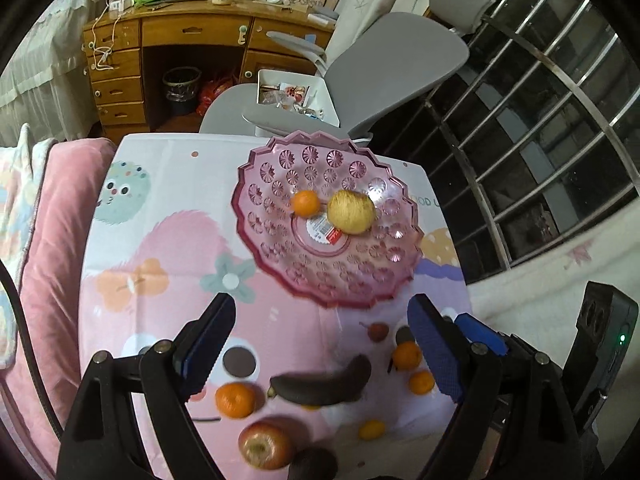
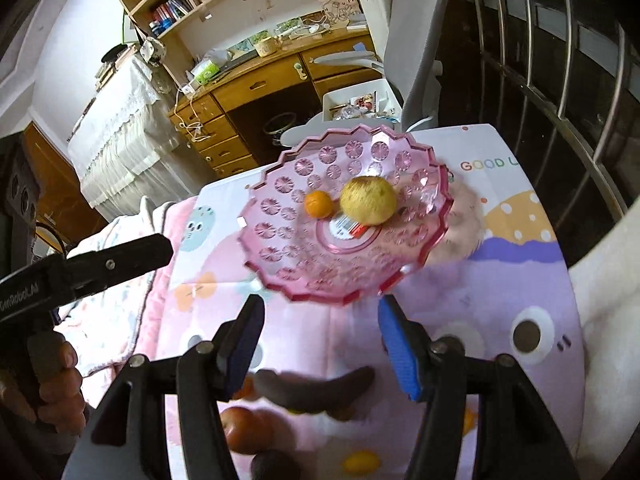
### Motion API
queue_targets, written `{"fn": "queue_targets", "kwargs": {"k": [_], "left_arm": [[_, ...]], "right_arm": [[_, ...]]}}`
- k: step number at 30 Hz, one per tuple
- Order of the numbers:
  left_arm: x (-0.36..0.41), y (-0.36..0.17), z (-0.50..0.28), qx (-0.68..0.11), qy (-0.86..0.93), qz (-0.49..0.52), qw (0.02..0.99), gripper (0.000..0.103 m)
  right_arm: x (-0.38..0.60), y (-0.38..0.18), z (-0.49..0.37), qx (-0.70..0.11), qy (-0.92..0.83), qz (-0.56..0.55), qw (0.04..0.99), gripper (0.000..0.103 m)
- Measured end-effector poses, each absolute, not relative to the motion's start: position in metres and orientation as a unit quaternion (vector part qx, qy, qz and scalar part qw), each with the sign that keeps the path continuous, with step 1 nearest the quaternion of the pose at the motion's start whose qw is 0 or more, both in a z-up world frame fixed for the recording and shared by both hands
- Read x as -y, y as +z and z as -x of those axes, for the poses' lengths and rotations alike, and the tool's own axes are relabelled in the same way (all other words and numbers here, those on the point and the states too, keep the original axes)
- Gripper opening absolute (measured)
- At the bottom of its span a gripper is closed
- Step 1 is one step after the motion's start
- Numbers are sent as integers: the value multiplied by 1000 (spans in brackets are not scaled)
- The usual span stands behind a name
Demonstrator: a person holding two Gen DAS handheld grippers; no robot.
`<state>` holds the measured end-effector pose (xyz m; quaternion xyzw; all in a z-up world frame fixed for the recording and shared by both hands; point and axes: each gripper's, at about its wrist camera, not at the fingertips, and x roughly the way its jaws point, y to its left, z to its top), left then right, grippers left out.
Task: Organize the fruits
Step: 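Grasp the red apple with the left tool while the right tool grasps the avocado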
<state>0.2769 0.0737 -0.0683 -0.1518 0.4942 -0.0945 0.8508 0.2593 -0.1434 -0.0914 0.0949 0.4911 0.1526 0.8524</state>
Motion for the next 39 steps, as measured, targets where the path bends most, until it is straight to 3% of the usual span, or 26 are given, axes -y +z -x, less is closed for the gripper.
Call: {"fn": "queue_targets", "kwargs": {"k": [15,39], "left_arm": [[-94,-84,-199,-533,-112,137,827,87],[-86,-202,-192,-694,-132,139,694,87]], "right_arm": [[128,-89,-186,-488,146,-86,856,59],[100,-195,-139,-628,161,-157,745,59]]}}
